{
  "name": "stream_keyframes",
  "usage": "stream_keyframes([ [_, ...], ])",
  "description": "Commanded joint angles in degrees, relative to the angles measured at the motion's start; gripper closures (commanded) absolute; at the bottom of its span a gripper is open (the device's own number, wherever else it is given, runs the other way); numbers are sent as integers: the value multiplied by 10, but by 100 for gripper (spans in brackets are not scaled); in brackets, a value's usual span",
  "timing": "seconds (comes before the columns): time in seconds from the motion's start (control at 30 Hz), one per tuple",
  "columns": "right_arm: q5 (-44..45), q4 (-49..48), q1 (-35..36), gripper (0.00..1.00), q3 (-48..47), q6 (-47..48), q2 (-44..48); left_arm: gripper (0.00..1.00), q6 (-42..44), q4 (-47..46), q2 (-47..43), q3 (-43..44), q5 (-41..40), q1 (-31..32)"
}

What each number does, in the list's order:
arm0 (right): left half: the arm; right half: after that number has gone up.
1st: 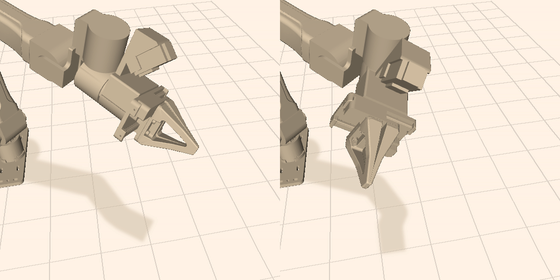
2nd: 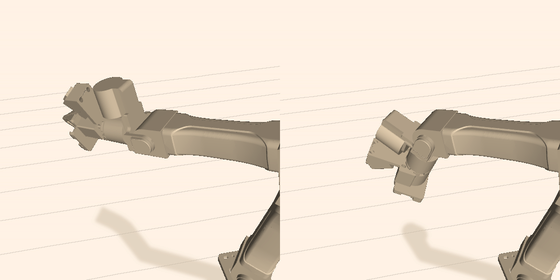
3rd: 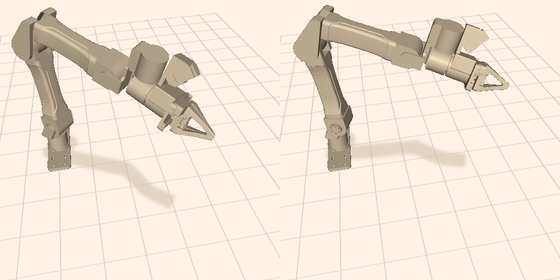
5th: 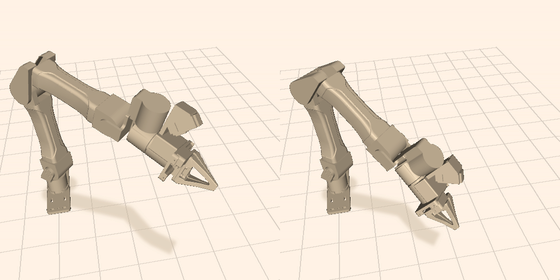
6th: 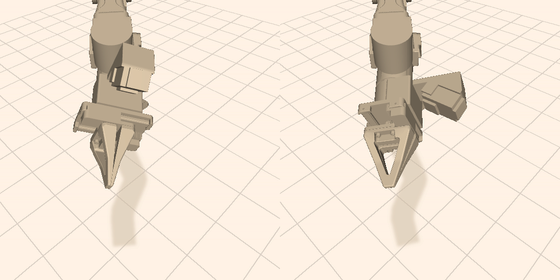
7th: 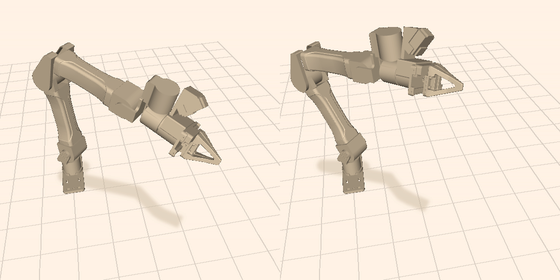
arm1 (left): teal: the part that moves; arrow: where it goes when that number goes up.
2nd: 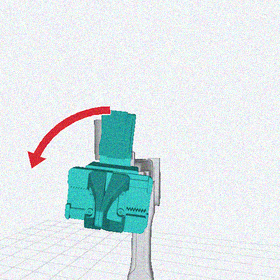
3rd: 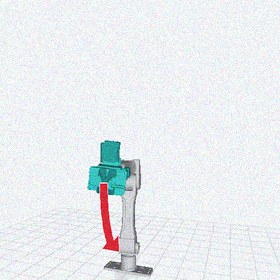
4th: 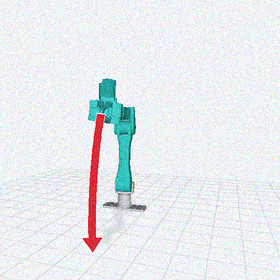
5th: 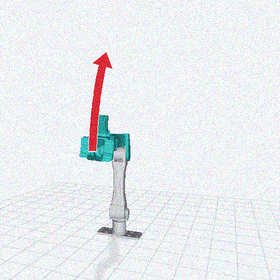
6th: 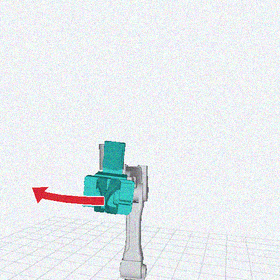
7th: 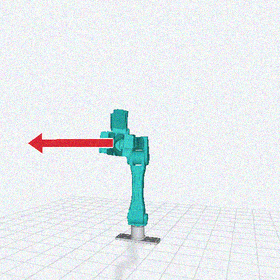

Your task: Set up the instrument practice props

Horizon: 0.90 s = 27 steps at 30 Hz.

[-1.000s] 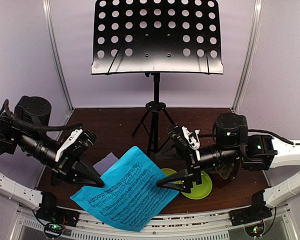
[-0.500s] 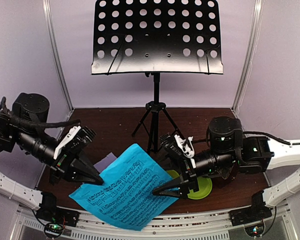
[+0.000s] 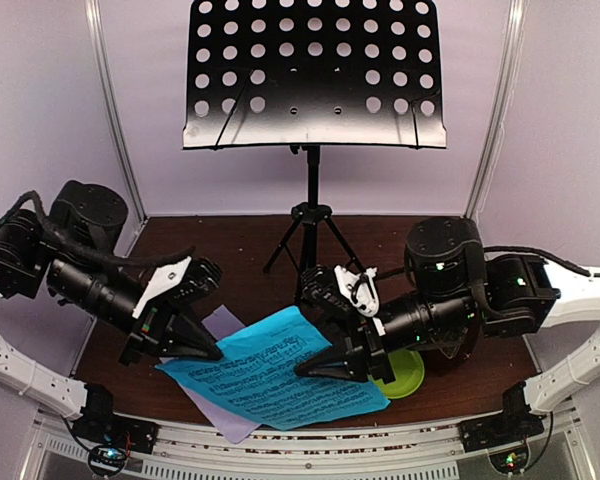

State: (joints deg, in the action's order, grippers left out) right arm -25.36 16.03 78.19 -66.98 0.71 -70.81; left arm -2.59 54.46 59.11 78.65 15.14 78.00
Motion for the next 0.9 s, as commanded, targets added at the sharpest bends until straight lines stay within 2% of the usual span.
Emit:
stream_keyframes([
  [0.0,28,84,3,68,-52,28,-19,100,20,16,29,32,-4,1],
  [0.27,43,171,17,76,-106,43,-61,100,35,41,51,62,-1,1],
  [0.33,54,193,22,82,-125,48,-73,100,40,49,58,69,-3,1],
  [0.43,81,218,27,99,-150,54,-82,100,43,50,59,73,-11,1],
  [0.5,97,229,28,100,-161,56,-79,100,42,49,55,73,-31,1],
  [0.53,104,233,28,100,-166,57,-75,98,37,44,48,72,-46,1],
  [0.63,131,246,28,100,-180,61,-59,80,22,19,20,62,-95,1],
  [0.77,170,255,27,100,-197,72,-32,46,3,-31,-36,40,-178,1],
  [0.87,206,267,27,100,-220,85,-16,39,-3,-52,-63,37,-250,1],
])
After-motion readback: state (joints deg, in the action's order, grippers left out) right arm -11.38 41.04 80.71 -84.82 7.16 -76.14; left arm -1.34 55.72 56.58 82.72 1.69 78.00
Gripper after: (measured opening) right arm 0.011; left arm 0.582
